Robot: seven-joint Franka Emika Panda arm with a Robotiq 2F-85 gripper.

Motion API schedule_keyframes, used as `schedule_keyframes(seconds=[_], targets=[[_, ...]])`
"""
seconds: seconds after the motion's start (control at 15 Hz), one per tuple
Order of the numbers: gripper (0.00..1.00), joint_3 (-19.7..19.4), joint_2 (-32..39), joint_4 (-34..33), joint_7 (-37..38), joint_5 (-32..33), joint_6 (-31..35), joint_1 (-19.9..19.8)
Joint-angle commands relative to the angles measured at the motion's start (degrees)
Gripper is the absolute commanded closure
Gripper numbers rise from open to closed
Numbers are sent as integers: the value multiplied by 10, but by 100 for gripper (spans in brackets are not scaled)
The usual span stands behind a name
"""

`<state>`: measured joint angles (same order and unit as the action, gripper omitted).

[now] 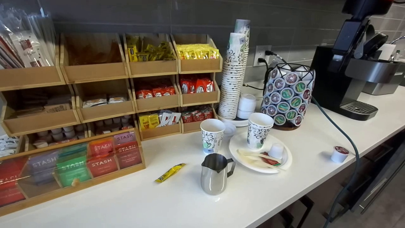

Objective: Move the cup from the plate to the countertop

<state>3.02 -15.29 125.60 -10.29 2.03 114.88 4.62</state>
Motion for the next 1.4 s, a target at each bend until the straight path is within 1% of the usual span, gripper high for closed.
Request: schedule_keyframes(seconds=[0.0,0.27,0.47,0.6,0.73,0.93,1.07,1.2,1.27,1.33], targets=[[0,8,23,1,1,28,52,1],[0,17,134,-17,-17,57,192,6],[0,24,218,-51,-27,84,230,9],[0,27,264,-80,-44,85,232,11],[0,38,303,-110,-86,61,222,9],[0,57,353,-150,-152,49,216,2],[1,62,385,-183,-179,52,201,-1],[6,65,408,-206,-196,53,186,-3],[14,66,415,-216,-199,53,177,-3],[18,68,422,-225,-208,51,167,-5]])
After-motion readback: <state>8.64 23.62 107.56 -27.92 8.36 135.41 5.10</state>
